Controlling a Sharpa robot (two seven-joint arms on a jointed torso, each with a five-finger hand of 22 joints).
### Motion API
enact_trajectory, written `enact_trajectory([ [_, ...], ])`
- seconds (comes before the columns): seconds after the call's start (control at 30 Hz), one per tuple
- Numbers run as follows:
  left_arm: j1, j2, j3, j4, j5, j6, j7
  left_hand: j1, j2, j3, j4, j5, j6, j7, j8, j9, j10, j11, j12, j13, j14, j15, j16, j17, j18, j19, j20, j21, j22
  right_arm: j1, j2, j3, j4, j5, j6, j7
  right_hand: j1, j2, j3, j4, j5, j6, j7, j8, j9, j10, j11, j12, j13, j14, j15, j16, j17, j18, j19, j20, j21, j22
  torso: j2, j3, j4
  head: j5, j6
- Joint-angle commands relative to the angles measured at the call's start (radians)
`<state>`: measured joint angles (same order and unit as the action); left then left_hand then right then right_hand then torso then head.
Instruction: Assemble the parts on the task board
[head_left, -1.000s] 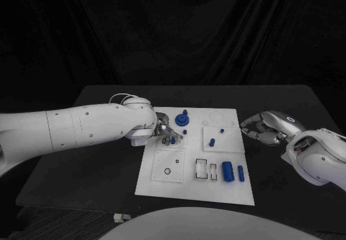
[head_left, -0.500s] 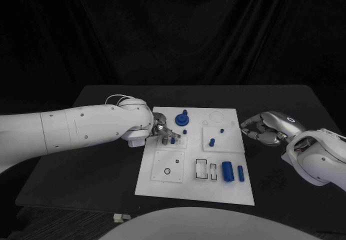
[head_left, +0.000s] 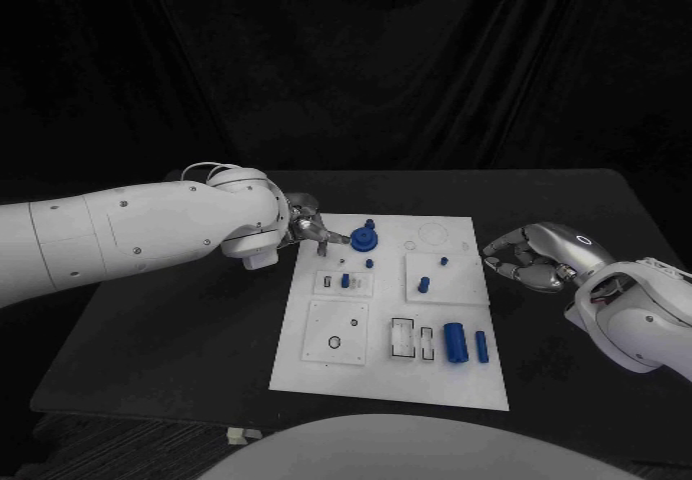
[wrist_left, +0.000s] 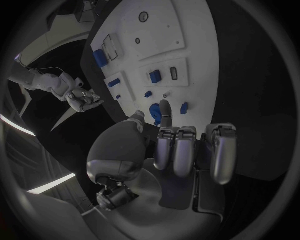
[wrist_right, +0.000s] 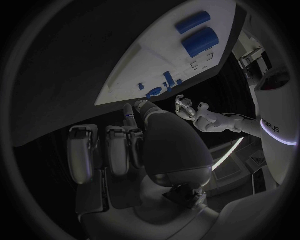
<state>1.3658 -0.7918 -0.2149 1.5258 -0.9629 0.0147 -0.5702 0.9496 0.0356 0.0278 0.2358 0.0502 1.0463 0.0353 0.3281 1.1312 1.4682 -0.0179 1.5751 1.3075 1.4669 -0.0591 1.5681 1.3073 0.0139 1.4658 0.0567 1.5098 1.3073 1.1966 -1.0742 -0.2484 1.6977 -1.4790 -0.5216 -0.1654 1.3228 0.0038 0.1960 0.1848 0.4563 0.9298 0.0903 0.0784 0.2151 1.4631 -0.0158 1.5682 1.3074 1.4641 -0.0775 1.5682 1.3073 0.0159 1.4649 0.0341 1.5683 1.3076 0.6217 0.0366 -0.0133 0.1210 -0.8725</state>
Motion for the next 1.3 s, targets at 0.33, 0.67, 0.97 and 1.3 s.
enact_trajectory([
  [0.33,0.009,0.029,0.0,-0.087,-0.009,-0.006,0.058,0.046,0.0,-0.034,-0.001,0.0,-0.057,0.013,-0.031,0.002,0.103,0.002,-0.004,0.263,0.104,0.0,0.003,0.263,0.005,0.045,-0.004,-0.004,0.238,-0.002,-0.006,0.0,0.007,-0.002,0.005,-0.02,0.008,0.001,0.009,-0.001,0.005,0.007,-0.001,-0.006,-0.002,0.108,0.007,0.003,0.263,0.107,0.008,0.003,0.263,-0.016,0.106,0.008,0.002,0.263,0.002,-0.0007,0.0038,0.002,0.0],
  [0.67,-0.008,0.066,0.0,-0.166,-0.032,0.025,0.063,0.051,0.002,-0.041,0.002,0.0,-0.066,0.017,-0.042,-0.003,0.103,0.006,-0.004,0.263,0.104,0.003,0.003,0.263,0.006,0.041,-0.001,-0.009,0.236,-0.002,-0.007,0.0,0.013,-0.002,0.006,-0.018,0.008,0.001,0.01,-0.001,0.005,0.007,-0.001,-0.006,-0.002,0.108,0.007,0.003,0.263,0.107,0.008,0.003,0.263,-0.016,0.106,0.008,0.002,0.263,-0.001,-0.0008,0.0016,0.004,0.0],
  [0.97,-0.03,0.095,0.0,-0.212,-0.035,0.032,0.069,0.06,0.009,-0.051,0.005,0.0,-0.076,0.024,-0.06,-0.013,0.103,0.012,-0.004,0.263,0.104,0.009,0.003,0.263,0.009,0.031,0.003,-0.019,0.233,-0.002,-0.003,0.0,0.014,-0.002,0.002,-0.013,0.008,0.001,0.011,-0.002,0.006,0.007,-0.001,-0.006,-0.002,0.108,0.007,0.003,0.263,0.107,0.008,0.003,0.263,-0.016,0.106,0.008,0.002,0.263,-0.004,-0.0001,0.0008,0.007,0.0],
  [1.3,-0.047,0.111,0.0,-0.244,-0.035,0.056,0.058,0.063,0.015,-0.059,0.01,0.0,-0.082,0.029,-0.073,-0.019,0.103,0.017,-0.004,0.263,0.104,0.014,0.003,0.263,0.012,0.021,0.007,-0.029,0.229,-0.002,-0.005,0.0,0.011,-0.002,0.003,-0.012,0.008,0.001,0.011,-0.002,0.006,0.007,-0.001,-0.006,-0.002,0.108,0.007,0.003,0.263,0.107,0.008,0.003,0.263,-0.016,0.106,0.008,0.002,0.263,-0.004,0.0008,0.0002,0.003,0.0],
])
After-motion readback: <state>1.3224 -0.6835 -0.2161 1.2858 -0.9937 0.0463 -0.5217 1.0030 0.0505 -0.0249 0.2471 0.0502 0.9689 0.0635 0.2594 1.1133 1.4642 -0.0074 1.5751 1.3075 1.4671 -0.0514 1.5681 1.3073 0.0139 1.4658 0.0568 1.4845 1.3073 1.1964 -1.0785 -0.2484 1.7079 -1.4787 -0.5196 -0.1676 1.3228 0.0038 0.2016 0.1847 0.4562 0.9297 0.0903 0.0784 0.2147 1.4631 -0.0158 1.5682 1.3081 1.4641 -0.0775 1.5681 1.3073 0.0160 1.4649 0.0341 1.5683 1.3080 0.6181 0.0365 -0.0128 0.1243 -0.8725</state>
